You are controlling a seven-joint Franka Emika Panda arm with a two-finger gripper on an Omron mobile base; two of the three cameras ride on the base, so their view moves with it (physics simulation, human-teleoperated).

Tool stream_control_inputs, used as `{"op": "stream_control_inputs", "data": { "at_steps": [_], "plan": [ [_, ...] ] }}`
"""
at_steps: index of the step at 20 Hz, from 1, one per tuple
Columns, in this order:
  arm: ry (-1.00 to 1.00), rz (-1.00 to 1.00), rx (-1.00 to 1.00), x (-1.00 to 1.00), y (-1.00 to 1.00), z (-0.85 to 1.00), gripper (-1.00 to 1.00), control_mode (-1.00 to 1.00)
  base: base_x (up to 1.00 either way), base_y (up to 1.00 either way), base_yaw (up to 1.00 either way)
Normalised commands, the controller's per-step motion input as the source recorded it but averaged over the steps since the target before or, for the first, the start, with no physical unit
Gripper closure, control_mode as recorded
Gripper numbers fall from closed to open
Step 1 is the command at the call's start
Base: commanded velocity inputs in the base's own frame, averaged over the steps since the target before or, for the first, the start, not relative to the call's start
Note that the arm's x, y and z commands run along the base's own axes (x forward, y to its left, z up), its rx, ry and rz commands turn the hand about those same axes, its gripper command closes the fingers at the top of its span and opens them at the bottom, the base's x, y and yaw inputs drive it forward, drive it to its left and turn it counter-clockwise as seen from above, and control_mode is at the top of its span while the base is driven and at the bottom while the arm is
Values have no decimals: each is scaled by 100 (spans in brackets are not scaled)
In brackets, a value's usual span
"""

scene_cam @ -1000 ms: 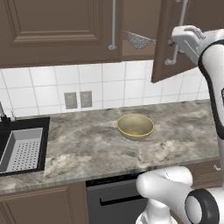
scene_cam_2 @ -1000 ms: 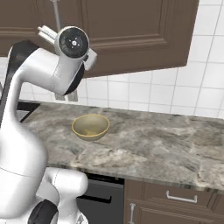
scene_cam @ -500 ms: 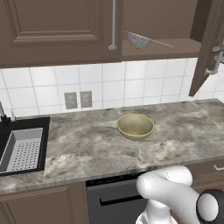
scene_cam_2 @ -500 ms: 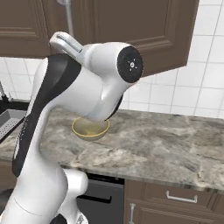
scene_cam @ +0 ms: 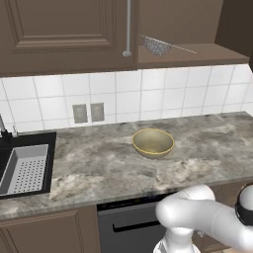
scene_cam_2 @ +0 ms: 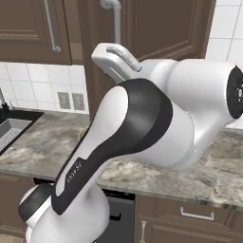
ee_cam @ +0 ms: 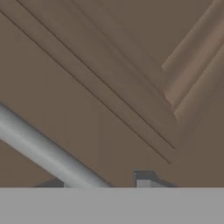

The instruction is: Open the cabinet and setup a tea strainer by placing it in the bowl upright.

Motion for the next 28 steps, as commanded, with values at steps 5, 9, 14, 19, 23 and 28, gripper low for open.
{"op": "stream_control_inputs", "data": {
  "at_steps": [5, 9, 14, 19, 23, 28],
  "plan": [
    [11, 0, -3, -56, -27, -6, 100, -100, 0, 0, 0],
    [0, 0, -6, -26, 28, 0, -100, -100, 0, 0, 0],
    [-6, 1, -3, -3, 39, 0, -100, -100, 0, 0, 0],
    [-26, 3, 1, -7, -1, -1, -100, -100, 0, 0, 0],
    [-47, 9, 1, -20, -8, -4, -100, -100, 0, 0, 0],
    [-28, 8, 0, -36, 0, 0, -100, -100, 0, 0, 0]
  ]
}}
